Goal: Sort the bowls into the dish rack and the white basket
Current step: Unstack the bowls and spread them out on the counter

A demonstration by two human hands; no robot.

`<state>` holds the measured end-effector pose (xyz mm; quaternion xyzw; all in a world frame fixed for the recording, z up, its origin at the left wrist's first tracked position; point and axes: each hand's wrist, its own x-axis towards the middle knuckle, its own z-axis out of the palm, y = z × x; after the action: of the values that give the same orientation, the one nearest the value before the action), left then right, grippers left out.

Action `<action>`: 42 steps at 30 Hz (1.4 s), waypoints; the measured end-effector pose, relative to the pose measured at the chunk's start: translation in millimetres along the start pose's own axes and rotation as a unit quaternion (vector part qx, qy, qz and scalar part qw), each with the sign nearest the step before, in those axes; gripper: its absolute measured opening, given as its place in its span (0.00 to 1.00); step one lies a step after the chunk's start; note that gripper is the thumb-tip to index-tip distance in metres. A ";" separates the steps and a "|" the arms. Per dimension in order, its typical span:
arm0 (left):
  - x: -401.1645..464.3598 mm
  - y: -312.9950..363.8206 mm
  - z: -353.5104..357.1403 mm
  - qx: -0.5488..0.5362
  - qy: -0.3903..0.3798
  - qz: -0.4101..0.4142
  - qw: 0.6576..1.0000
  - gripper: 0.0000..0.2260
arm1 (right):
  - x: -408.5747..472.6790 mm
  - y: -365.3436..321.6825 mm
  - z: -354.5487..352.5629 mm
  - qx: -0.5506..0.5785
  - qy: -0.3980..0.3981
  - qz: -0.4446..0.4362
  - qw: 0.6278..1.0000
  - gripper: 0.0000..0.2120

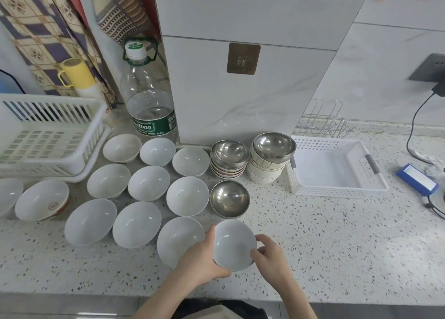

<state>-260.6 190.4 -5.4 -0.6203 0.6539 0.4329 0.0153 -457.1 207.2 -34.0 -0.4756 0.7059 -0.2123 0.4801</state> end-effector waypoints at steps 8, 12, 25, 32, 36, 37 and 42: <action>6.2 2.7 4.3 0.076 0.007 -0.041 0.996 0.50 | 10.7 -2.5 -1.8 -0.018 -0.030 -0.005 0.999 0.16; 9.7 3.9 5.4 0.109 0.011 -0.052 0.993 0.51 | 13.0 -5.4 -2.6 -0.016 -0.043 -0.001 0.999 0.16; 9.9 2.7 -6.1 0.047 -0.018 -0.046 0.998 0.50 | 22.4 -11.6 -15.7 -0.086 -0.106 0.020 0.990 0.12; 29.4 -5.5 -55.4 -0.160 0.107 -0.038 0.981 0.28 | 34.4 -37.6 -44.5 -0.110 0.015 0.011 0.994 0.13; 64.8 8.0 -97.0 -0.225 0.194 -0.030 0.954 0.22 | 56.3 -74.4 -54.8 -0.043 0.062 -0.021 0.997 0.12; 75.7 13.0 -106.1 -0.223 0.209 -0.024 0.952 0.23 | 61.6 -84.0 -55.1 -0.032 0.068 -0.025 0.997 0.12; 128.7 38.2 -133.7 -0.194 0.202 -0.037 0.959 0.29 | 80.9 -115.5 -49.6 -0.023 0.073 -0.043 0.996 0.09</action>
<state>-252.6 4.0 27.3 -0.7094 0.5239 0.4162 -0.2214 -453.8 75.8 37.2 -0.4997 0.7227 -0.2505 0.4065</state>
